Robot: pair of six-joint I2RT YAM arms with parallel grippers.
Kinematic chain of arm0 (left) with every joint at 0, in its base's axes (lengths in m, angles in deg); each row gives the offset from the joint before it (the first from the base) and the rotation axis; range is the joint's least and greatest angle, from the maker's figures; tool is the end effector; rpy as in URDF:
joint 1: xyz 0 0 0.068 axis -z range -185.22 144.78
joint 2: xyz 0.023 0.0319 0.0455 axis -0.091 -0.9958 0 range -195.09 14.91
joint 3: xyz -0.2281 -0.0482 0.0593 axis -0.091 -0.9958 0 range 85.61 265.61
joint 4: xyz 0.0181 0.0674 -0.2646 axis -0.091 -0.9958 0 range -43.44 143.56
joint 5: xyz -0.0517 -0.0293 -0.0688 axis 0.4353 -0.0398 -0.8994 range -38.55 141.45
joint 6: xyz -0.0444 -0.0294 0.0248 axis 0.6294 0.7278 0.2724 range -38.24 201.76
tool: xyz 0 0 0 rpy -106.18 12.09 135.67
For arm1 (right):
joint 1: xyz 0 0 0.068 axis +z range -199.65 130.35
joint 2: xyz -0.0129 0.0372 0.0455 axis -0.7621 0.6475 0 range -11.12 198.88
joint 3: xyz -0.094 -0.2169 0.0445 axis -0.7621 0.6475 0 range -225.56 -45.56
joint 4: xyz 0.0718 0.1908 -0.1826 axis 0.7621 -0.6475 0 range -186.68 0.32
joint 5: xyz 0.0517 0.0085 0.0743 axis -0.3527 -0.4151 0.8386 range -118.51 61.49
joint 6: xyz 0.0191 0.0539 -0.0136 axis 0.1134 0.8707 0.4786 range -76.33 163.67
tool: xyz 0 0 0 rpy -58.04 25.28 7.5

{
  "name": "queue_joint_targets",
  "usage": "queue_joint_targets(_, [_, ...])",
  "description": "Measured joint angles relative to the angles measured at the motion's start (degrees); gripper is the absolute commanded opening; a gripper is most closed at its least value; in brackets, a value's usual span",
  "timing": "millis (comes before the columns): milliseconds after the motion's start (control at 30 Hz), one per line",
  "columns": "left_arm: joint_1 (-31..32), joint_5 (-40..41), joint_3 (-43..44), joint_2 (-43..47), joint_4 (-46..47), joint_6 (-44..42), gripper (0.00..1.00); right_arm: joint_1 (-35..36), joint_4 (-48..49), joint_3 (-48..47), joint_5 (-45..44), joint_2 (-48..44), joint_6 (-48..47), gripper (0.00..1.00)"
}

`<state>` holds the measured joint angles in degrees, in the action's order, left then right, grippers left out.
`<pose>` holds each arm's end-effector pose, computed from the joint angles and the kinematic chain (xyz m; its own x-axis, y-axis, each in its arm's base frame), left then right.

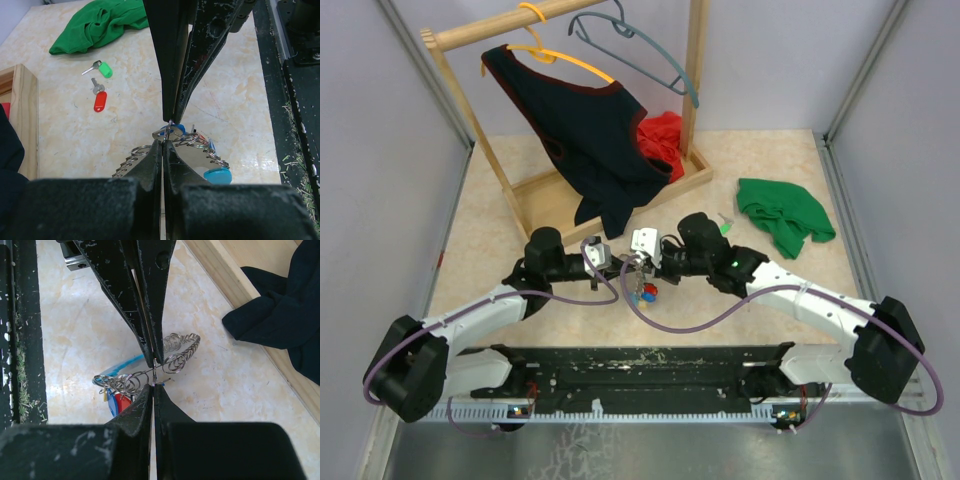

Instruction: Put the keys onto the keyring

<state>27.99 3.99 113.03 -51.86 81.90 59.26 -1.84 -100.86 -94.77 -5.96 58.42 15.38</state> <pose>0.2066 -0.1728 0.1886 0.2257 0.1616 -0.9607 0.9623 0.1167 0.2457 0.1886 0.2324 0.2370 0.1193 -0.5201 -0.8457 -0.9622 0.1493 -0.2276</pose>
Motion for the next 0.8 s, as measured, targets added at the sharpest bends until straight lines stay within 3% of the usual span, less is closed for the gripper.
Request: queue_joint_targets(800, [0.0,1.31,0.02,-0.11,0.0,3.89,0.0,2.03,-2.75,-2.32,-2.16,1.42,-2.69,0.0])
